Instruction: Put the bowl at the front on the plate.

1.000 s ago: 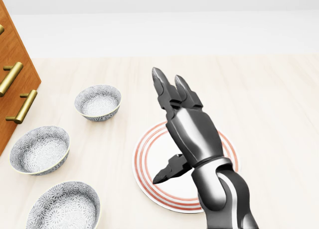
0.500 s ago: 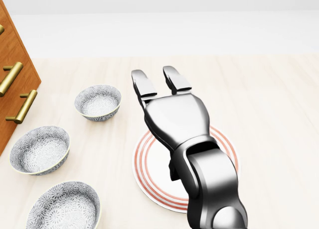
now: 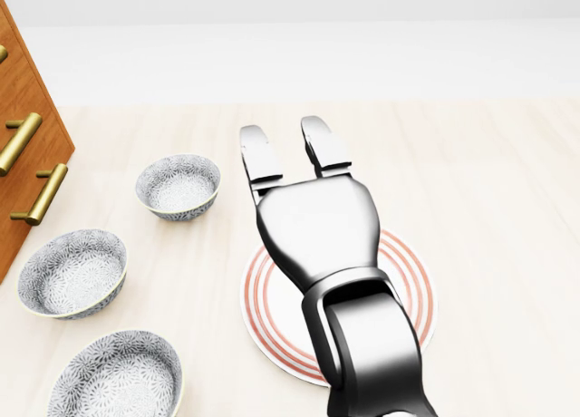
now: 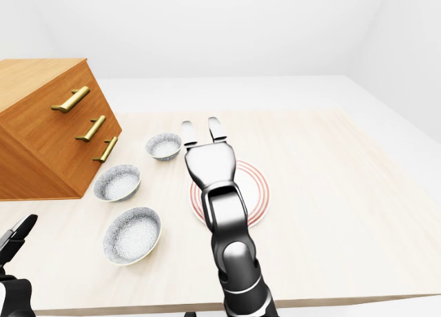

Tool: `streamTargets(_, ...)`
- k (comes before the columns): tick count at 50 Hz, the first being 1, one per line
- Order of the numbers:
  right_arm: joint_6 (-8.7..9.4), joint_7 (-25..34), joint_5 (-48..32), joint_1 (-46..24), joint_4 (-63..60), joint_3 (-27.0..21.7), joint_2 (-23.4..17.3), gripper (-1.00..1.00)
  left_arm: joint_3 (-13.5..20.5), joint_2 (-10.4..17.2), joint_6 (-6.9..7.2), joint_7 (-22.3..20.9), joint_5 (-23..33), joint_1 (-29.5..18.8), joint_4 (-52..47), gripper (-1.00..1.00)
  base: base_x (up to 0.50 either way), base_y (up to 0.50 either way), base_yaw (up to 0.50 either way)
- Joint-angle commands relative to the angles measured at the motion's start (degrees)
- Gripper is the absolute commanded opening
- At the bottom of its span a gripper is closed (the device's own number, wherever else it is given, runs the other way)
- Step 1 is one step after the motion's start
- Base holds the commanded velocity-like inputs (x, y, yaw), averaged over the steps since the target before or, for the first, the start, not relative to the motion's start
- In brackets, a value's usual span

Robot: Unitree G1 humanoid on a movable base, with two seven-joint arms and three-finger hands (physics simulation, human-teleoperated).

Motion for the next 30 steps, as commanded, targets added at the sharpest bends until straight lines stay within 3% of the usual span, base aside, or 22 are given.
streamTargets(1,0.0,0.0,-2.19,1.56,-1.68,1.31,1.09,1.0,0.03,-0.01,0.16,0.0,-0.17,0.05,-0.17,1.0,0.0,0.0,0.0)
streamTargets(24,0.0,0.0,-2.18,1.56,-1.68,1.32,1.08,1.0,0.06,-0.04,0.18,0.0,-0.15,0.04,-0.17,1.0,0.0,0.0,0.0)
streamTargets(30,0.0,0.0,-0.79,0.39,5.45,3.56,2.27,1.0,-0.15,0.07,-0.37,0.0,0.08,-0.25,0.74,1.0,0.0,0.0,0.0)
